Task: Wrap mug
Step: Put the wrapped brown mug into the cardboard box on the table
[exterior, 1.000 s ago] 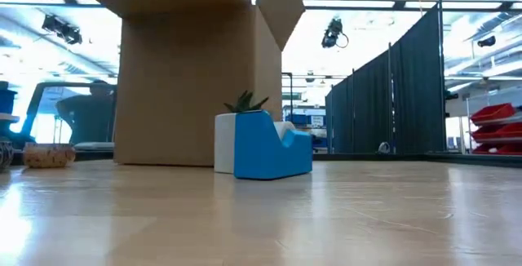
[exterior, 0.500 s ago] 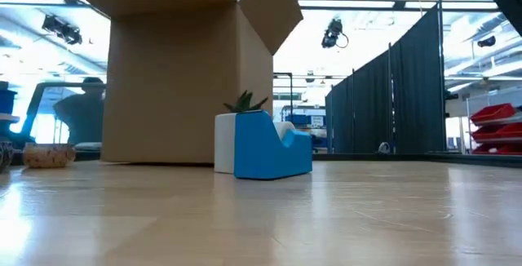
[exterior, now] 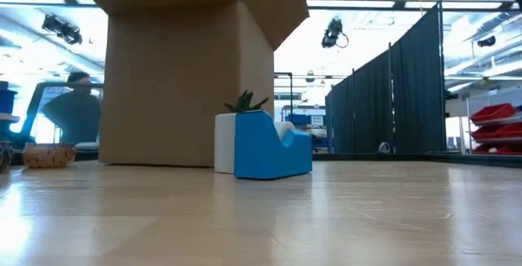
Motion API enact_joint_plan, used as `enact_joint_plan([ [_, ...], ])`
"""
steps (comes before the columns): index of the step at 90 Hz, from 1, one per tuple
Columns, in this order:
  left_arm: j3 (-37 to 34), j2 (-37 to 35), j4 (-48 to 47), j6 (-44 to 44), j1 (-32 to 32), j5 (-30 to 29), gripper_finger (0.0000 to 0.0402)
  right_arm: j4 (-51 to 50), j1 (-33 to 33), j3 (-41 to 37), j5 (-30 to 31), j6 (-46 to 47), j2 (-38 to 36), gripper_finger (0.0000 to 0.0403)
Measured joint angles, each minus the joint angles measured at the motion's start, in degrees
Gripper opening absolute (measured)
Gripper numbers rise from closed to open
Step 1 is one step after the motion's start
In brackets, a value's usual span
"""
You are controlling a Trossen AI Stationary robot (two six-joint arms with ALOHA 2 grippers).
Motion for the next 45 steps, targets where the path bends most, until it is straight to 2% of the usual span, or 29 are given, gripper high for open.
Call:
enact_joint_plan([
  [21, 2.2, 0.0, -0.2, -0.1, -3.0, -0.2, 0.0082, -18.3, 1.5, -0.1, 1.8, 4.7, -5.8, 0.0016],
  [45, 9.6, 0.0, -1.7, 4.5, -9.1, -0.5, 0.0082, -30.8, 2.1, 0.0, 1.9, 9.6, -10.1, 0.0016],
])
